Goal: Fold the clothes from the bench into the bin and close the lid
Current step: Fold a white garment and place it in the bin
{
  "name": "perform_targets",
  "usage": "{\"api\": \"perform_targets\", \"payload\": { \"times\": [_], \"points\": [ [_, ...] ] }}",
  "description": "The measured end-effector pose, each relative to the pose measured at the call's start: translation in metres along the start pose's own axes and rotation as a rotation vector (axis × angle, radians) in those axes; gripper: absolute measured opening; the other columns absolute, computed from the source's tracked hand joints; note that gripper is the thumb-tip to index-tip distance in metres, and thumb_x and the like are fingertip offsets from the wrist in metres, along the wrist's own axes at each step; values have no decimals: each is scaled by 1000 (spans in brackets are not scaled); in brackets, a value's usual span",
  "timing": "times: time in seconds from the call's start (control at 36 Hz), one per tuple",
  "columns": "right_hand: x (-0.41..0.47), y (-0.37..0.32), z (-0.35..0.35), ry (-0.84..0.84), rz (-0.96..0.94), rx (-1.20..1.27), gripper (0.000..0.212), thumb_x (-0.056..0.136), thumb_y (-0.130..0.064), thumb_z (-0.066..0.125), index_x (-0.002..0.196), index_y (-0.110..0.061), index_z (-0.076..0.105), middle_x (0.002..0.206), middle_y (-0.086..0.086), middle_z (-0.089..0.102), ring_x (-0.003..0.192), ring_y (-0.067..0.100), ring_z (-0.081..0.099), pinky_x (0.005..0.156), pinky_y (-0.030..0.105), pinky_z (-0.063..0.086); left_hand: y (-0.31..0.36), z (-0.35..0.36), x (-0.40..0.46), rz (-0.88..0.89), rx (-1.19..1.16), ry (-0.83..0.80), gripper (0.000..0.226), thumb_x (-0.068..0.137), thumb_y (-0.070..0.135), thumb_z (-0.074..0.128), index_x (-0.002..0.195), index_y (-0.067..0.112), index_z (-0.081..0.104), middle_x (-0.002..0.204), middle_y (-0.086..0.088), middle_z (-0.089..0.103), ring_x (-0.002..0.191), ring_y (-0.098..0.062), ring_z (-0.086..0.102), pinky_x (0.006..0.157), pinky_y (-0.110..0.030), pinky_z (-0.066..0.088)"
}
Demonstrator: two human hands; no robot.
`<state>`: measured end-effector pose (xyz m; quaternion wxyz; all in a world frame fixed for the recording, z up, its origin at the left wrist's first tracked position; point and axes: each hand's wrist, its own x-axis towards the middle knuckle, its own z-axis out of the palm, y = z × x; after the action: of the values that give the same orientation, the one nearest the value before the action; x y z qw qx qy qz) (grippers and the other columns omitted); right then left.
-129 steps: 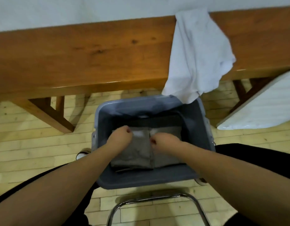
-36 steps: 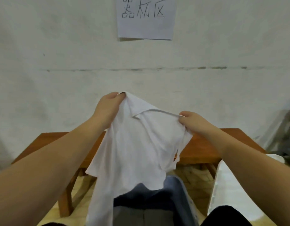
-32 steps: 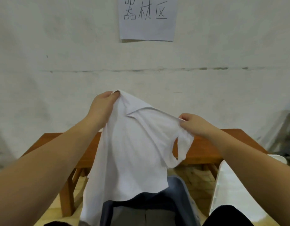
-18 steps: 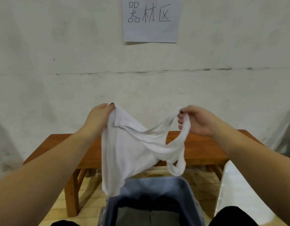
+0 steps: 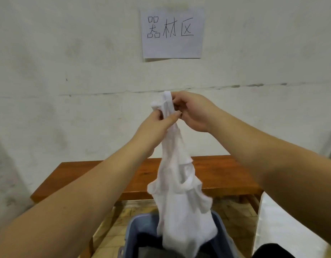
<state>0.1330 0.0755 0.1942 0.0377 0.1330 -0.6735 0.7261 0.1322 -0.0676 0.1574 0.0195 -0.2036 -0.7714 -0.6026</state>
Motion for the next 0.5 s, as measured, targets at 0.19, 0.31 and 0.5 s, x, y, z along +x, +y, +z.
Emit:
{"api": "perform_targets", "payload": {
  "times": [0.19, 0.31, 0.5],
  "points": [
    [-7, -3, -10, -23, -27, -75, 41, 89, -5, 37, 110, -14, 70, 107, -6, 67, 96, 9, 57, 87, 25, 42, 0, -9, 9, -46, -312, -73, 26, 97, 26, 59, 115, 11, 68, 101, -7, 71, 93, -23, 65, 87, -38, 51],
    [-9, -5, -17, 53, -115, -252, 46, 84, -1, 41, 111, -23, 70, 105, -10, 69, 97, 6, 59, 87, 24, 43, -7, -18, 9, -64, -296, -216, 27, 95, 32, 60, 111, 12, 68, 99, -2, 70, 92, -22, 63, 86, -39, 50],
    [-9, -14, -11, 310, -287, -567, 38, 94, -5, 39, 111, -27, 65, 96, -14, 55, 77, 8, 50, 71, 20, 42, -50, 14, -6, -229, 426, -227, 62, 78, 63, 70, 121, 21, 53, 111, 3, 62, 98, -19, 63, 78, -30, 49]
  ]
}}
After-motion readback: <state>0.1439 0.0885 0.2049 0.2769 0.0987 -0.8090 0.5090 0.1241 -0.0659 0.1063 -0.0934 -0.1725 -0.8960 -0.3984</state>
